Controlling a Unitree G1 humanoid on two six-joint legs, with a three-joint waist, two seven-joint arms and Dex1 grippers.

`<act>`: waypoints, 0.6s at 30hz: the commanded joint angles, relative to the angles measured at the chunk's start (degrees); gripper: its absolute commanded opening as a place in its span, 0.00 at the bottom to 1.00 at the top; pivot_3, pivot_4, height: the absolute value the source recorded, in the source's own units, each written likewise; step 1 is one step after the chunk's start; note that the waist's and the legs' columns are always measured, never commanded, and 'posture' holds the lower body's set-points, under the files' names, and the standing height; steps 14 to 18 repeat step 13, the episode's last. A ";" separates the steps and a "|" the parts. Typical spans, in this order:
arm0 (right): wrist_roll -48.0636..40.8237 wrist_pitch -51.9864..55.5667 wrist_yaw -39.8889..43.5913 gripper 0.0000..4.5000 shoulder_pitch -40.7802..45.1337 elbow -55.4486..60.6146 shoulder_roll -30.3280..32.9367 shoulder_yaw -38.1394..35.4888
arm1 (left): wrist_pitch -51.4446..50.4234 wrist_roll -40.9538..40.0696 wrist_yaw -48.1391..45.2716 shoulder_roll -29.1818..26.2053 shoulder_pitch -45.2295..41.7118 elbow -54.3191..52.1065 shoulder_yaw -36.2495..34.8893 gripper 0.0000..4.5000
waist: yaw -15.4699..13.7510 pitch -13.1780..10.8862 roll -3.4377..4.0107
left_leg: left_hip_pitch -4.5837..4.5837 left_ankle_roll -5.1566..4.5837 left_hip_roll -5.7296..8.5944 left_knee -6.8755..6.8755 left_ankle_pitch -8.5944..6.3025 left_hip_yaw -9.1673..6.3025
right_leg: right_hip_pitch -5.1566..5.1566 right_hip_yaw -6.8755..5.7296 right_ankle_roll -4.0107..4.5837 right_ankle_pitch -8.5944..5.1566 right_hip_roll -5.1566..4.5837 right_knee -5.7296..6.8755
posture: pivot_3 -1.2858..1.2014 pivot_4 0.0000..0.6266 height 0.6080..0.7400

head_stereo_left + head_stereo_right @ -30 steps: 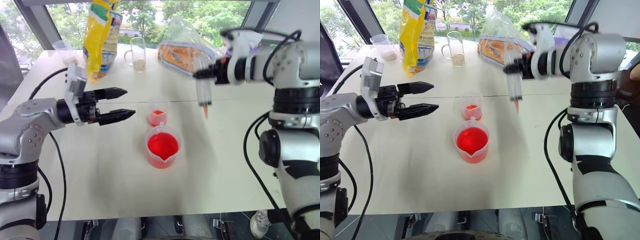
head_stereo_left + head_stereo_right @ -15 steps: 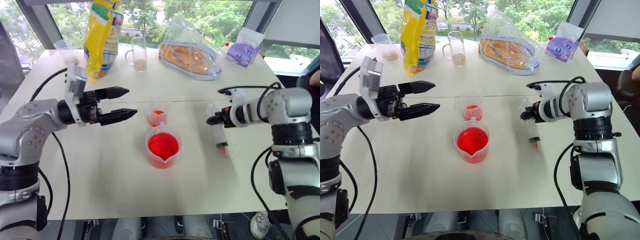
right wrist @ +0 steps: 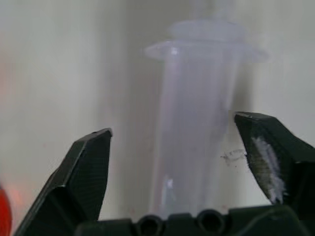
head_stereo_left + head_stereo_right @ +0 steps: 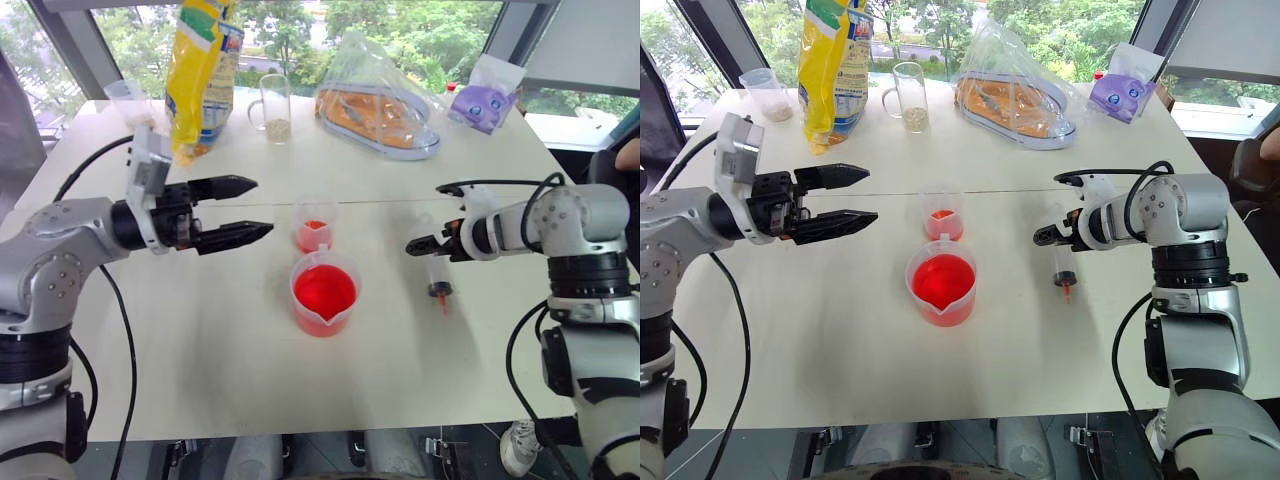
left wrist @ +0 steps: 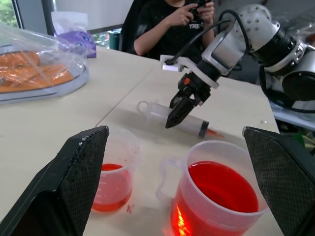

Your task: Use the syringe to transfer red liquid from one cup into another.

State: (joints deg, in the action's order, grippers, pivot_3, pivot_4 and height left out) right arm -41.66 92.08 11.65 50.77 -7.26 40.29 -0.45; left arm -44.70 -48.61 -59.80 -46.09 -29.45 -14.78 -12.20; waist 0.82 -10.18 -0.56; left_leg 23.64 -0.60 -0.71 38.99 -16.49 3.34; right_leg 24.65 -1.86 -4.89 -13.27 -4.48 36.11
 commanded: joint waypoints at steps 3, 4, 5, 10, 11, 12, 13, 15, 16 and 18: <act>-1.72 -9.47 16.45 0.97 0.02 17.20 11.70 3.89 | -0.59 -1.83 -1.05 -3.04 1.17 -2.53 -2.22 1.00 | -0.07 -0.02 0.03 | 0.00 -0.03 -0.01 0.00 -0.02 -0.03 | 0.01 0.00 -0.04 -0.03 0.02 -0.01 | 0.52 0.24 1.00; -2.84 -13.06 22.16 0.97 -0.71 19.96 14.31 3.15 | -0.77 -2.10 -1.40 -3.82 1.78 -2.90 -2.66 1.00 | -0.05 -0.02 0.01 | 0.00 -0.03 0.00 0.00 -0.02 -0.03 | 0.01 0.00 -0.05 -0.04 0.01 -0.02 | 0.52 0.24 1.00; -4.68 -15.50 28.09 0.97 -1.34 22.03 16.92 2.06 | -1.08 -2.41 -1.71 -4.62 2.42 -3.26 -3.09 1.00 | -0.07 -0.02 0.02 | 0.01 -0.05 -0.01 -0.01 -0.04 -0.03 | 0.00 0.00 -0.08 -0.06 0.02 -0.03 | 0.52 0.24 1.00; -0.26 -35.27 48.06 0.97 -9.62 26.42 27.73 -0.04 | -1.49 -3.47 -2.74 -7.40 5.44 -4.88 -4.92 1.00 | -0.12 -0.04 -0.03 | 0.01 -0.09 -0.01 0.00 -0.07 -0.05 | -0.04 0.00 -0.14 -0.10 0.01 -0.10 | 0.52 0.24 1.00; 0.13 -37.31 49.97 0.97 -11.09 26.47 28.67 -0.77 | -1.43 -3.50 -2.85 -7.81 5.97 -5.14 -5.23 1.00 | -0.11 -0.05 -0.05 | -0.01 -0.09 -0.01 0.03 -0.07 -0.03 | -0.06 0.00 -0.14 -0.11 0.00 -0.10 | 0.52 0.24 1.00; 0.53 -39.02 51.31 0.97 -12.35 26.57 29.24 -1.41 | -1.38 -3.49 -2.86 -8.13 6.40 -5.34 -5.47 1.00 | -0.11 -0.05 -0.04 | -0.01 -0.09 -0.01 0.04 -0.07 -0.01 | -0.07 0.00 -0.13 -0.11 -0.01 -0.11 | 0.52 0.24 1.00; 0.82 -40.36 52.25 0.97 -13.40 26.67 29.53 -1.96 | -1.54 -3.79 -2.79 -8.36 6.65 -5.39 -5.72 1.00 | -0.11 -0.05 -0.04 | -0.04 -0.08 -0.01 0.06 -0.07 0.04 | -0.07 0.02 -0.13 -0.11 -0.04 -0.10 | 0.52 0.24 1.00; 0.82 -40.36 52.25 0.97 -13.40 26.67 29.53 -1.96 | -1.54 -3.79 -2.79 -8.36 6.65 -5.39 -5.72 1.00 | -0.11 -0.05 -0.04 | -0.04 -0.08 -0.01 0.06 -0.07 0.04 | -0.07 0.02 -0.13 -0.11 -0.04 -0.10 | 0.52 0.24 1.00; 0.82 -40.36 52.25 0.97 -13.40 26.67 29.53 -1.96 | -1.54 -3.79 -2.79 -8.36 6.65 -5.39 -5.72 1.00 | -0.11 -0.05 -0.04 | -0.04 -0.08 -0.01 0.06 -0.07 0.04 | -0.07 0.02 -0.13 -0.11 -0.04 -0.10 | 0.52 0.24 1.00; 0.82 -40.36 52.25 0.97 -13.40 26.67 29.53 -1.96 | -1.54 -3.79 -2.79 -8.36 6.65 -5.39 -5.72 1.00 | -0.11 -0.05 -0.04 | -0.04 -0.08 -0.01 0.06 -0.07 0.04 | -0.07 0.02 -0.13 -0.11 -0.04 -0.10 | 0.52 0.24 1.00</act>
